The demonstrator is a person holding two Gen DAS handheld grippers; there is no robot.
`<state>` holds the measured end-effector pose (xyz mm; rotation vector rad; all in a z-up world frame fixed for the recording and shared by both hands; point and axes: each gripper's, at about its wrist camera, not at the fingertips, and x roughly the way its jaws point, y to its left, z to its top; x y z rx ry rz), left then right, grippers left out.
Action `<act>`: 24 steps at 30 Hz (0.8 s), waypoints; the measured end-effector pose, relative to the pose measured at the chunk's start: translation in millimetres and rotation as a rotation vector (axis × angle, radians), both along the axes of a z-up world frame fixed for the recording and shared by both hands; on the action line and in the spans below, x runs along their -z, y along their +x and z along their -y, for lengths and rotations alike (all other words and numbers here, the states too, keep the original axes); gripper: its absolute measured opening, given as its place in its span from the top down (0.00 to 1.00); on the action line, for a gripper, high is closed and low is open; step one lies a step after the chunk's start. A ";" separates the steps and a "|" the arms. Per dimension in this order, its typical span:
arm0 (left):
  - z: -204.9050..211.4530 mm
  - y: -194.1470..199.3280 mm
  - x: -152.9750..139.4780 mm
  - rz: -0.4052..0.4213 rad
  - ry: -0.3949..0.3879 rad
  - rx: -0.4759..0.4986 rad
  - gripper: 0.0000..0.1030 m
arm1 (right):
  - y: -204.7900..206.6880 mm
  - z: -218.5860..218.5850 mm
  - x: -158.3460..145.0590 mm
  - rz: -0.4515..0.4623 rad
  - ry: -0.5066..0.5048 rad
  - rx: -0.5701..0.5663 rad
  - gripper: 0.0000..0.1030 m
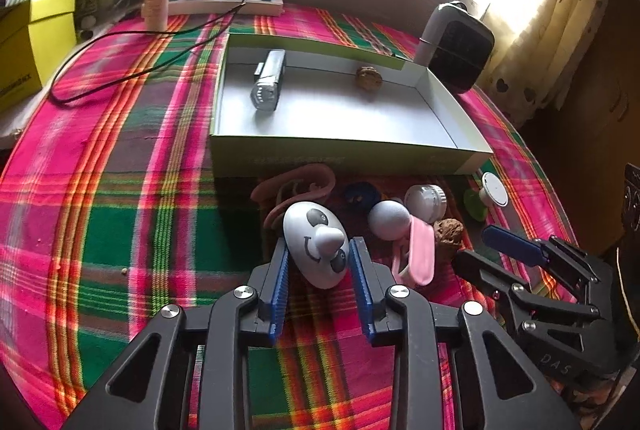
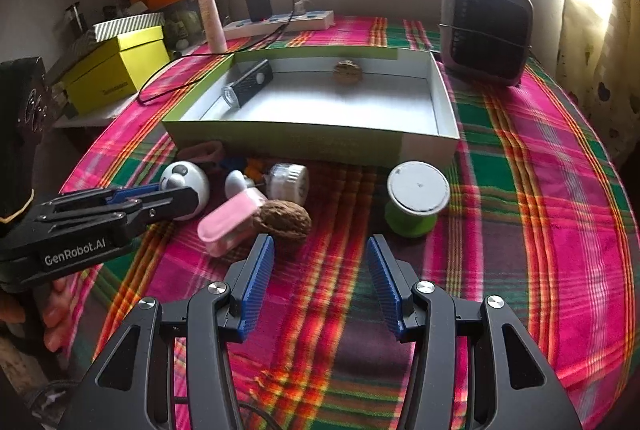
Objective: Organize objects
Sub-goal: 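Grasp the white mouse-shaped toy with the left tool while the right tool grasps the second walnut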
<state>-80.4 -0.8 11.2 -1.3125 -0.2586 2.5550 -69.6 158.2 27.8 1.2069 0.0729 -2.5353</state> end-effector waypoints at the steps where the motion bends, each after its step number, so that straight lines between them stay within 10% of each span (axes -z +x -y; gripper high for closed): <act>1: 2.0 1.0 -0.1 0.001 0.000 -0.004 0.74 | -0.7 2.3 0.1 0.000 0.001 -0.008 0.52; 24: 15.3 2.1 1.8 0.003 -0.005 0.009 0.71 | -14.4 13.4 8.6 0.015 0.008 -0.046 0.63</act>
